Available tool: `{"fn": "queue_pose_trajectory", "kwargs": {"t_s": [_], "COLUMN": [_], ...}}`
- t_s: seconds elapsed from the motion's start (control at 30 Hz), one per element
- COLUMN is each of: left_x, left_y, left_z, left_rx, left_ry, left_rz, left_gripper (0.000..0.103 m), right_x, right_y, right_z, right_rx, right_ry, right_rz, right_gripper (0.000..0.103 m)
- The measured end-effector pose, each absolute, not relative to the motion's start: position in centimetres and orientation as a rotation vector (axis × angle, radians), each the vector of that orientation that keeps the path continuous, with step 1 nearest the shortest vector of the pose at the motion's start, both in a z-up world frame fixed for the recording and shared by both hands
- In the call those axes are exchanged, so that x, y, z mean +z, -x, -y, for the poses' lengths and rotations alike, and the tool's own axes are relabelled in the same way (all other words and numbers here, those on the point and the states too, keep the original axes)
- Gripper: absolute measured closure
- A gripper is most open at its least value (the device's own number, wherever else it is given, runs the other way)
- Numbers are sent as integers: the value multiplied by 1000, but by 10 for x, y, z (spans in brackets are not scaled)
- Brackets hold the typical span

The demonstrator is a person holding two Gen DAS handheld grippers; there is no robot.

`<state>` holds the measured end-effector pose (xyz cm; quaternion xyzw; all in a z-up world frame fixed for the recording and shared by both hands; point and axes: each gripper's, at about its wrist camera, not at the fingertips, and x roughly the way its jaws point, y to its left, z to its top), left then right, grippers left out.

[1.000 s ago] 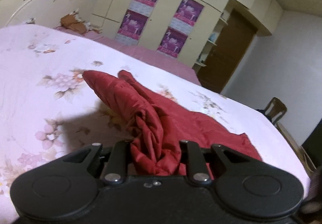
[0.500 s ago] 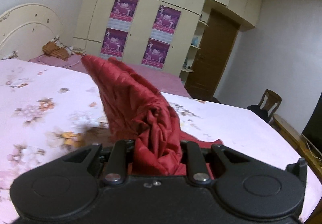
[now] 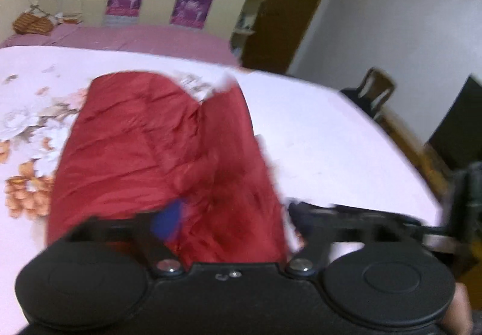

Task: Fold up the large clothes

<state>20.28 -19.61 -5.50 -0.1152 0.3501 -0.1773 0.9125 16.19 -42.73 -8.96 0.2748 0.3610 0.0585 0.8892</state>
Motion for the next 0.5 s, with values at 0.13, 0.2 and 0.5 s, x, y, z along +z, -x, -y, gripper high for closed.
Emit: {"fn": "queue_pose_trajectory", "kwargs": {"t_s": [0.13, 0.2, 0.5], "left_x": [-32, -33, -104], "left_y": [-199, -207, -258], "left_z": [161, 132, 56], "left_rx": [-377, -307, -160], "left_ry": [370, 415, 482], "left_rz": [-627, -598, -720], "left_gripper": [37, 43, 57], "right_x": [-74, -66, -54], "right_y": [-161, -166, -209], "right_z": [454, 457, 404], "right_rx": [133, 185, 378], "right_ry": [-587, -606, -570], "right_rz": [-646, -635, -715], "right_gripper": [20, 35, 44]}}
